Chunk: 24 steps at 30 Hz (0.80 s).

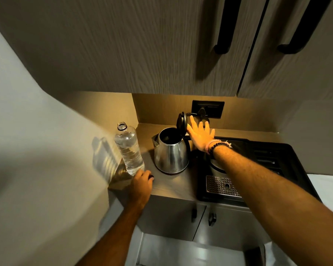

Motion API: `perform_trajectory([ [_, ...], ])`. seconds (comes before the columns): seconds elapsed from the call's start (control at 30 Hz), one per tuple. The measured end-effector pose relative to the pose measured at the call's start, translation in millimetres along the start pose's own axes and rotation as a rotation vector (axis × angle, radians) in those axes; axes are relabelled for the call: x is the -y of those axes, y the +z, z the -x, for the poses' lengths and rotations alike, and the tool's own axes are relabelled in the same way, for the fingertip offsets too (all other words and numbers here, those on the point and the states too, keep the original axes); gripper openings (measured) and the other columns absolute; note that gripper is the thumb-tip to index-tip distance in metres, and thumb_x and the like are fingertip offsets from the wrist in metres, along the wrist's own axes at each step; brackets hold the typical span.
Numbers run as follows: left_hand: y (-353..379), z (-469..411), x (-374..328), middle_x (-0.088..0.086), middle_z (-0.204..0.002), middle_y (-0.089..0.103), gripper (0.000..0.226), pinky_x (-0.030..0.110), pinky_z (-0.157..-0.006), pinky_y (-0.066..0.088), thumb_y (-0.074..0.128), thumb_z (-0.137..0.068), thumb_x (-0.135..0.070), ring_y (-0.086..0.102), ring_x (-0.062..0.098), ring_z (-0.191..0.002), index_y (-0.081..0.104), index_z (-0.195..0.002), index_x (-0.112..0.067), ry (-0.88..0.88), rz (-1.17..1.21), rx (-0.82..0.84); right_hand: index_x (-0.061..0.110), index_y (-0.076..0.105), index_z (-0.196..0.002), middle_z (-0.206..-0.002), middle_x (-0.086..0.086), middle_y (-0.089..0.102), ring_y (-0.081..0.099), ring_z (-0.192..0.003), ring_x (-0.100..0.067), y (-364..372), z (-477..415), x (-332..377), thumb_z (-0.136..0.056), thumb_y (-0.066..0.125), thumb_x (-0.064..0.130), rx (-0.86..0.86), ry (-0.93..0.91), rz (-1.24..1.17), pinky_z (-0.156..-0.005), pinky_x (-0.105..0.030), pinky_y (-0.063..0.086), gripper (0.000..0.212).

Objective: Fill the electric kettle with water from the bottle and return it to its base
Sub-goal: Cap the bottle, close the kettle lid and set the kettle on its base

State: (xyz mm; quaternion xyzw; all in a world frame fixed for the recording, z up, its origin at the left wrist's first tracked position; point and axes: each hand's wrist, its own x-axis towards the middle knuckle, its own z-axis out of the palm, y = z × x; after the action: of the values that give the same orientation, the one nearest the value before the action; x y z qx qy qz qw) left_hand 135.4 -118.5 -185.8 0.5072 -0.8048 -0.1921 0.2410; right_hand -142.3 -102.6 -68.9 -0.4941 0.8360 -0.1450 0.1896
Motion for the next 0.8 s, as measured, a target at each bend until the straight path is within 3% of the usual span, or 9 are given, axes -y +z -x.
perform_trajectory([
  [0.07, 13, -3, 3, 0.016, -0.127, 0.057, 0.033, 0.026, -0.092, 0.047, 0.063, -0.094, -0.021, 0.055, 0.034, -0.116, 0.064, -0.124, -0.006, -0.007, -0.069, 0.161, 0.034, -0.012, -0.154, -0.164, -0.022, 0.0, -0.011, -0.149, -0.044, 0, 0, 0, -0.091, 0.019, 0.071, 0.007, -0.006, 0.006, -0.114, -0.068, -0.005, 0.078],
  [0.1, 18, -3, 4, 0.017, -0.135, 0.052, 0.039, 0.011, -0.093, 0.04, 0.059, -0.097, -0.019, 0.049, 0.034, -0.124, 0.058, -0.132, -0.003, -0.006, -0.092, 0.208, 0.034, -0.012, -0.154, -0.164, -0.022, 0.001, -0.011, -0.149, -0.045, 0, 0, 0, -0.091, 0.019, 0.07, 0.007, -0.006, 0.01, -0.114, -0.068, -0.005, 0.078],
  [0.17, 26, -5, 5, 0.017, -0.13, 0.051, 0.041, -0.006, -0.073, 0.034, 0.053, -0.097, -0.01, 0.048, 0.03, -0.119, 0.051, -0.134, 0.008, -0.024, -0.181, 0.244, 0.035, -0.011, -0.154, -0.164, -0.022, 0.001, -0.011, -0.149, -0.044, 0, 0, 0, -0.092, 0.02, 0.07, 0.004, 0.002, 0.003, -0.114, -0.068, -0.005, 0.078],
  [0.23, 24, -10, 6, 0.006, -0.116, 0.057, 0.032, 0.009, -0.074, 0.048, 0.057, -0.094, -0.01, 0.055, 0.025, -0.105, 0.058, -0.122, 0.006, -0.035, -0.282, 0.229, 0.035, -0.011, -0.154, -0.164, -0.022, 0.002, -0.01, -0.149, -0.044, 0, 0, 0, -0.092, 0.02, 0.069, 0.005, 0.001, 0.002, -0.115, -0.069, -0.004, 0.077],
  [0.3, 12, -13, -2, 0.011, -0.102, 0.068, 0.023, 0.034, -0.077, 0.058, 0.071, -0.087, -0.012, 0.066, 0.029, -0.093, 0.07, -0.108, -0.003, 0.03, -0.249, 0.168, 0.035, -0.012, -0.153, -0.163, -0.023, 0.002, -0.01, -0.149, -0.045, 0, -1, 0, -0.093, 0.021, 0.068, 0.011, -0.008, 0.012, -0.114, -0.07, -0.003, 0.077],
  [0.43, -47, -14, -47, 0.01, -0.099, 0.073, 0.025, 0.024, -0.073, 0.056, 0.078, -0.085, -0.018, 0.069, 0.02, -0.086, 0.073, -0.107, -0.007, 0.352, -0.028, -0.282, 0.036, -0.012, -0.153, -0.164, -0.022, 0.001, -0.011, -0.149, -0.044, -1, 2, 1, -0.094, 0.021, 0.068, 0.016, 0.0, -0.005, -0.115, -0.069, -0.004, 0.075],
  [0.53, -104, -40, -73, 0.011, -0.101, 0.075, 0.025, 0.023, -0.075, 0.053, 0.073, -0.091, -0.024, 0.068, 0.019, -0.089, 0.074, -0.107, -0.005, 0.37, -0.002, -0.674, 0.036, -0.012, -0.153, -0.164, -0.022, 0.001, -0.011, -0.149, -0.043, -2, 5, 3, -0.094, 0.021, 0.067, 0.021, -0.008, -0.006, -0.115, -0.068, -0.005, 0.074],
  [0.6, -130, -63, -75, 0.01, -0.104, 0.075, 0.027, 0.022, -0.079, 0.051, 0.07, -0.092, -0.028, 0.067, 0.02, -0.094, 0.073, -0.109, -0.006, 0.257, 0.026, -0.722, 0.036, -0.011, -0.153, -0.164, -0.021, 0.001, -0.011, -0.149, -0.044, -4, 9, 1, -0.094, 0.021, 0.066, 0.029, -0.003, -0.015, -0.115, -0.068, -0.004, 0.074],
  [0.8, -152, -84, -62, 0.011, -0.1, 0.076, 0.029, 0.035, -0.075, 0.056, 0.069, -0.091, -0.031, 0.071, 0.027, -0.089, 0.074, -0.106, -0.007, 0.118, -0.006, -0.559, 0.032, -0.01, -0.154, -0.165, -0.019, -0.003, -0.011, -0.149, -0.045, -12, 19, 10, -0.099, 0.025, 0.057, 0.035, -0.044, 0.028, -0.116, -0.068, -0.003, 0.069],
])
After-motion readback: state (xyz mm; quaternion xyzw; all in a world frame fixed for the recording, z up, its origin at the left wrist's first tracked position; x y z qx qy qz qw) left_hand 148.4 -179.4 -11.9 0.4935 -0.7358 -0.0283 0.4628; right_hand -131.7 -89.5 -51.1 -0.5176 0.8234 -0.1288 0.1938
